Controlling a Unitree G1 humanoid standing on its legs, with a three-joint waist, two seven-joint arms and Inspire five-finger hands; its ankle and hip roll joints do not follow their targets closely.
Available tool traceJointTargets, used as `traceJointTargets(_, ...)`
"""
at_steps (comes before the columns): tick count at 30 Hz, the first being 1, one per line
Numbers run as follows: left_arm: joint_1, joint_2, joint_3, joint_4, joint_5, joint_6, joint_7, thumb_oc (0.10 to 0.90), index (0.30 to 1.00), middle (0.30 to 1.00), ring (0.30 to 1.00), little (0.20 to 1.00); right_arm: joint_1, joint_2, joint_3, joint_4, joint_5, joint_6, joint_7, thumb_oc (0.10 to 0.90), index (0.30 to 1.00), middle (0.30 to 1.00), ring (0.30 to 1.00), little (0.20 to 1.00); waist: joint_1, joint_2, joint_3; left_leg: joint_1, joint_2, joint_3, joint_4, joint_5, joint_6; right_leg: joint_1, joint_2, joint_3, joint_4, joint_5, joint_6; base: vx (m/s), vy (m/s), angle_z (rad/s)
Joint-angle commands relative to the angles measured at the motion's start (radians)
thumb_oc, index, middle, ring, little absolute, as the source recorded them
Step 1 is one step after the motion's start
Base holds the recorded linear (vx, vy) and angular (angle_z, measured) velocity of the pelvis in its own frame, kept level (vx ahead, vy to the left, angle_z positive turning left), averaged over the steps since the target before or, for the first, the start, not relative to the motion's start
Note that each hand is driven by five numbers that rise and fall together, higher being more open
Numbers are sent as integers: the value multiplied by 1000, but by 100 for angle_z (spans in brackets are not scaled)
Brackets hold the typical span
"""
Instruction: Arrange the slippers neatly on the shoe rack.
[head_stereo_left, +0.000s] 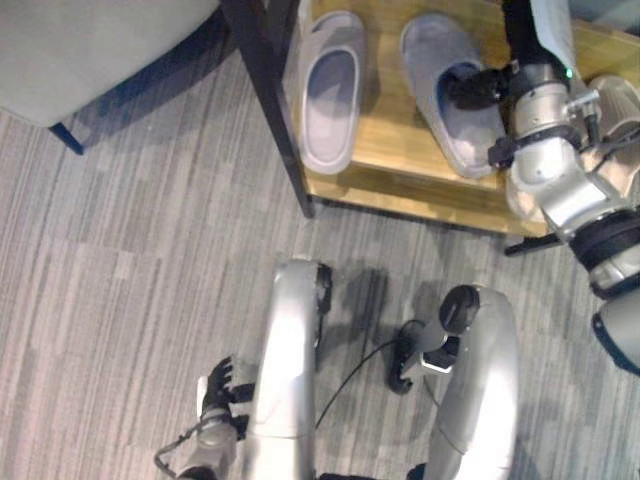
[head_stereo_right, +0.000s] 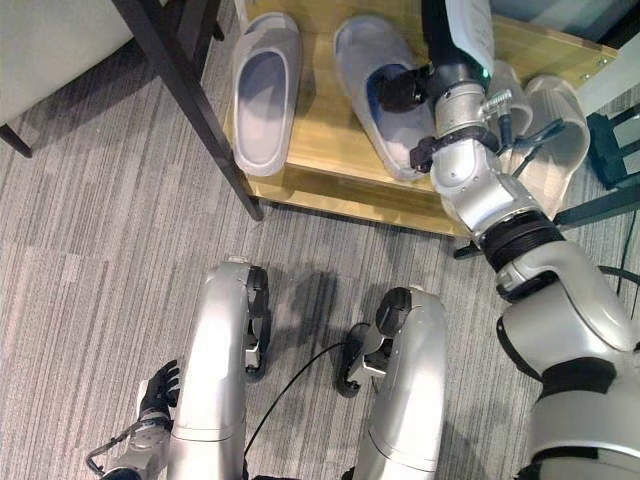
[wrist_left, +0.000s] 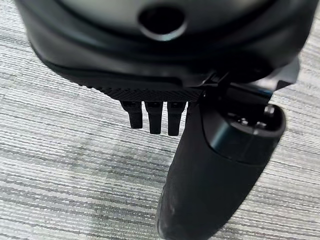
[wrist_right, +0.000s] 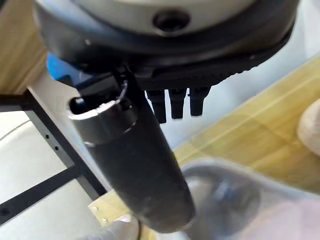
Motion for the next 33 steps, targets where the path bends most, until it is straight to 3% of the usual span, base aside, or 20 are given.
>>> traceJointTargets(1, 72, 34, -33, 30, -30, -11, -19, 800, 900, 900, 900, 900, -166, -103, -38, -112, 46, -58, -15, 800, 900, 900, 900, 900, 33, -30, -20, 69, -18, -41, 39, -164, 49, 29, -17, 21, 3, -82, -38, 0, 0, 0)
traceJointTargets(2, 78, 23, -39, 33, -20, 3, -53, 800, 900, 900, 900, 900, -152, -177, -29, -189, 43, -53, 26, 800, 900, 900, 900, 900, 25, -39, -20, 69, -14, -41, 38, -167, 46, 29, -18, 19, 3, -82, -38, 0, 0, 0)
traceJointTargets(15, 82, 9, -20, 26, -1, 26, -104, 800, 900, 900, 900, 900, -16, -320, -139, -394, 97, -77, 93, 800, 900, 900, 900, 900, 5, -47, -20, 69, -12, -37, 40, -170, 44, 29, -17, 18, 3, -87, -35, 0, 0, 0)
traceJointTargets(18, 78, 11, -11, 26, 7, 26, -98, 800, 900, 900, 900, 900, 18, -335, -154, -424, 60, -68, 94, 800, 900, 900, 900, 900, 4, -47, -20, 69, -12, -37, 39, -170, 44, 29, -16, 20, 2, -87, -35, 0, 0, 0)
traceJointTargets(23, 67, -3, 17, 22, 26, 22, -79, 800, 900, 900, 900, 900, 228, -316, -356, -573, -49, -80, 12, 800, 900, 900, 900, 900, -13, -49, -20, 69, -13, -32, 36, -168, 47, 29, -13, 18, 0, -90, -34, 0, 0, 0)
traceJointTargets(27, 66, -12, 32, 8, 53, 17, -56, 800, 900, 900, 900, 900, 413, -252, -547, -707, -189, -77, -89, 800, 900, 900, 900, 900, -27, -52, -20, 69, -16, -27, 39, -170, 50, 29, -11, 19, -2, -90, -31, 0, 0, 0)
traceJointTargets(28, 67, -16, 39, 5, 69, 19, -44, 800, 900, 900, 900, 900, 518, -208, -646, -778, -238, -84, -129, 800, 900, 900, 900, 900, -34, -58, -20, 69, -17, -24, 41, -171, 51, 29, -8, 20, -2, -89, -30, 0, 0, 0)
traceJointTargets(33, 71, -29, 40, 4, 102, 16, -24, 800, 900, 900, 900, 900, 718, -101, -760, -905, -297, -97, -142, 800, 900, 900, 900, 900, -44, -71, -20, 69, -21, -16, 40, -171, 53, 29, -4, 22, -2, -90, -31, 0, 0, 0)
